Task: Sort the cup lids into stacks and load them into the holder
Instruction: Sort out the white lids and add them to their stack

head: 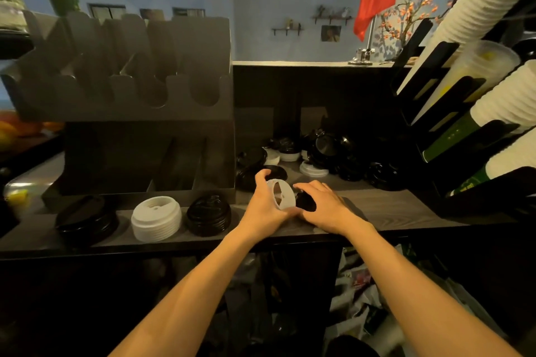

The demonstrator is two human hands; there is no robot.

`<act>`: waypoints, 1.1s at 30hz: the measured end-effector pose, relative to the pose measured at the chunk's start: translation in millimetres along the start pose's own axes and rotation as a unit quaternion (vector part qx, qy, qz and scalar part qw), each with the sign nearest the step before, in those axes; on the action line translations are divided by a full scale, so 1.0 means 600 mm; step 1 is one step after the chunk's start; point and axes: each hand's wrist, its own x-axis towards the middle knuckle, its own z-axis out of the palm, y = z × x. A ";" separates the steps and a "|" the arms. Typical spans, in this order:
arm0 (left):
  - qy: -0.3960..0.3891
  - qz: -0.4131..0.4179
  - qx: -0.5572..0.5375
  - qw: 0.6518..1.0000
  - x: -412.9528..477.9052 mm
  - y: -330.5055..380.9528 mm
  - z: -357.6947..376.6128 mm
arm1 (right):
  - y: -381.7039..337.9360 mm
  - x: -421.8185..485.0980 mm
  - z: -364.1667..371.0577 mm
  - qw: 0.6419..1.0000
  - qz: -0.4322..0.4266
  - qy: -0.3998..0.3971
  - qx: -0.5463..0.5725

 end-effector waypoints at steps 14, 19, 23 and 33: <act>0.053 -0.091 -0.236 0.966 -0.014 0.024 -0.023 | -0.085 0.014 0.047 0.981 -0.077 0.158 0.078; 0.049 -0.081 -0.276 0.956 -0.016 0.011 -0.026 | -0.086 0.026 0.059 0.978 -0.103 0.175 0.054; 0.029 -0.079 -0.232 0.969 -0.012 0.003 -0.021 | -0.086 0.013 0.055 0.966 -0.148 0.195 0.085; 0.110 -0.106 -0.349 0.925 -0.005 -0.006 -0.032 | -0.084 0.007 0.034 0.965 -0.071 0.130 0.218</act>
